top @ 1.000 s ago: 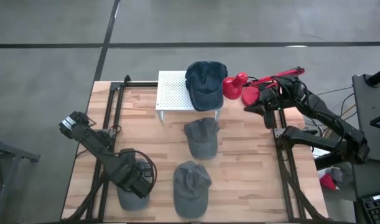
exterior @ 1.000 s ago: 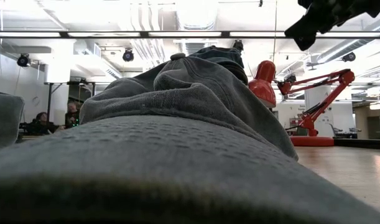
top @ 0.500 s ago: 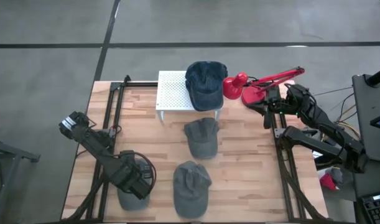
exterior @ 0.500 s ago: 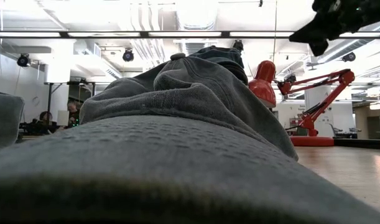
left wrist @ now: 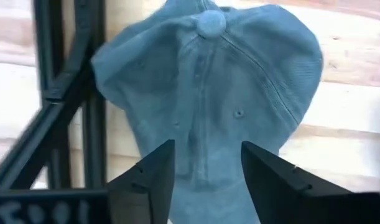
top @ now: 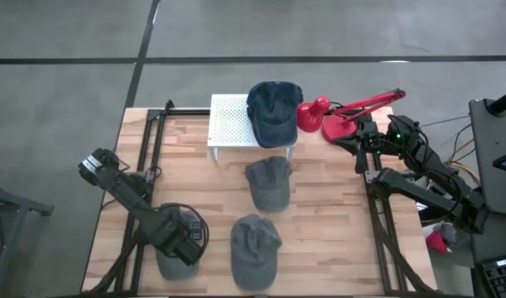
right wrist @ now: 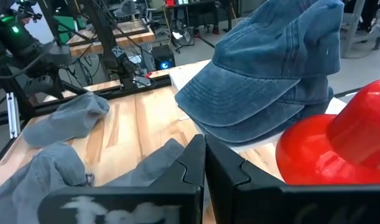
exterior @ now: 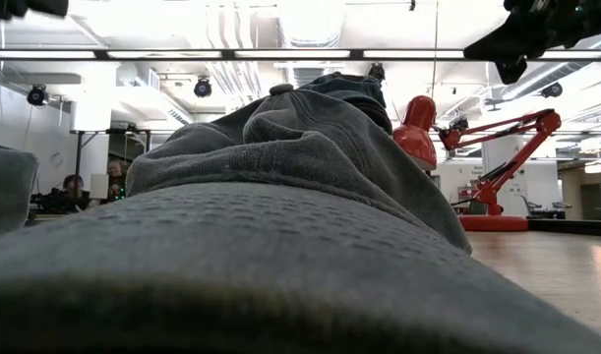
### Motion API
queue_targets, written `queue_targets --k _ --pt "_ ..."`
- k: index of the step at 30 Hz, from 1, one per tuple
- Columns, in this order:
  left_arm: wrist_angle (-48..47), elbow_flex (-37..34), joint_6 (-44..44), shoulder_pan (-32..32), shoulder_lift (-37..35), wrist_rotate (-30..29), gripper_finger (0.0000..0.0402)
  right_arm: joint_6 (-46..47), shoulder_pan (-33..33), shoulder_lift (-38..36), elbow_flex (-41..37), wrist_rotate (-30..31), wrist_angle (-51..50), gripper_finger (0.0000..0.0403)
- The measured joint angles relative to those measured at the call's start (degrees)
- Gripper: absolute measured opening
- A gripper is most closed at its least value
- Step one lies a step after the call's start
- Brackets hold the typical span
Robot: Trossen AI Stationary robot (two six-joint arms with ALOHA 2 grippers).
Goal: Pick & Place hat
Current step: Put the bottom left light gray cap on the shelf
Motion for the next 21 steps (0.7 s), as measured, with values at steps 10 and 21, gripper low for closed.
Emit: queue_targets --k 10,21 --pt "12.65 -11.13 0.21 1.38 0.0 5.98 0.0233 0.08 0.0 -0.09 0.0 0.0 0.01 0.0008" --pt "12.97 -10.55 0.44 2.18 -0.15 7.69 0.0233 1.07 0.0 -0.09 0.0 0.0 -0.03 0.0008"
